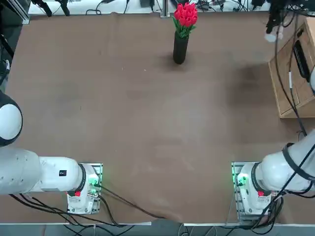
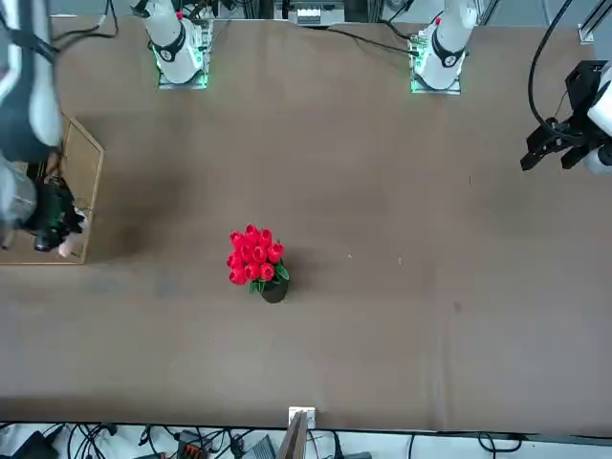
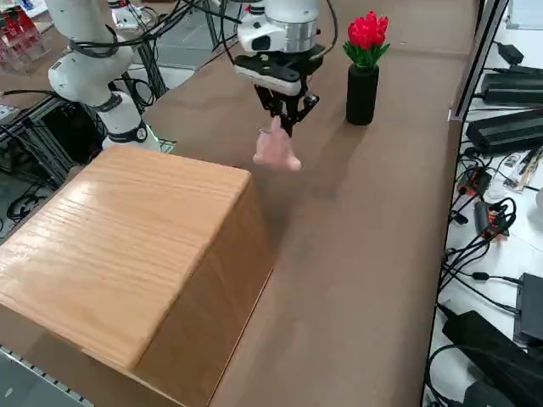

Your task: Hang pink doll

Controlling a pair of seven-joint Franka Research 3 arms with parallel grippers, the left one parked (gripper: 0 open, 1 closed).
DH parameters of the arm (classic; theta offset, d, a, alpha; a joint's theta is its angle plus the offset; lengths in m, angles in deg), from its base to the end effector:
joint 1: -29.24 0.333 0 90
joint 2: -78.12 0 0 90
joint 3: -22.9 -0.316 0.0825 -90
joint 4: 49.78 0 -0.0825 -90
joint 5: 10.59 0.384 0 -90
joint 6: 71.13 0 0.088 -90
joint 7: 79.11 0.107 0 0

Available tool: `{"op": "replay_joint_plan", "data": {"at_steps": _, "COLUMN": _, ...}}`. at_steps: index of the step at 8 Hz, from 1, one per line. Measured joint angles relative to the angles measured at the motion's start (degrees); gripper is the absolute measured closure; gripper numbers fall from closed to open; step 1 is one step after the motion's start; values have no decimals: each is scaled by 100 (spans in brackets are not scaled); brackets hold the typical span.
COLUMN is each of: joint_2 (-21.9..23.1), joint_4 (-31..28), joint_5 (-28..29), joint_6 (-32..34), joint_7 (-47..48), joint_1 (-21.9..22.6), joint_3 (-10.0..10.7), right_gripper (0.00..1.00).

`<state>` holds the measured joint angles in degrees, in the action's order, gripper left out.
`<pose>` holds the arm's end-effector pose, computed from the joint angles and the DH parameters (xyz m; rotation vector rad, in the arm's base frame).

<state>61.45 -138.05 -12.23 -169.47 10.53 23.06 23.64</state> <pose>0.6322 -0.0785 0.4764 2.0300 -2.2629 -0.0996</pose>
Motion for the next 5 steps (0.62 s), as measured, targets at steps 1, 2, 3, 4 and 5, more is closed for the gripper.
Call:
{"op": "replay_joint_plan", "data": {"at_steps": 1, "joint_2": 84, "joint_4": -48, "joint_5": 240, "joint_6": 14, "joint_7": -297, "joint_1": -199, "joint_3": -2, "right_gripper": 96}}
{"op": "replay_joint_plan", "data": {"at_steps": 2, "joint_2": 126, "joint_4": -113, "joint_5": 373, "joint_6": 14, "joint_7": -492, "joint_1": -337, "joint_3": -4, "right_gripper": 96}}
{"op": "replay_joint_plan", "data": {"at_steps": 3, "joint_2": 130, "joint_4": -155, "joint_5": 488, "joint_6": 10, "joint_7": -619, "joint_1": -450, "joint_3": -5, "right_gripper": 96}}
{"op": "replay_joint_plan", "data": {"at_steps": 4, "joint_2": 130, "joint_4": -187, "joint_5": 642, "joint_6": -13, "joint_7": -764, "joint_1": -557, "joint_3": -5, "right_gripper": 96}}
{"op": "replay_joint_plan", "data": {"at_steps": 5, "joint_2": 126, "joint_4": -219, "joint_5": 753, "joint_6": -95, "joint_7": -906, "joint_1": -640, "joint_3": -5, "right_gripper": 96}}
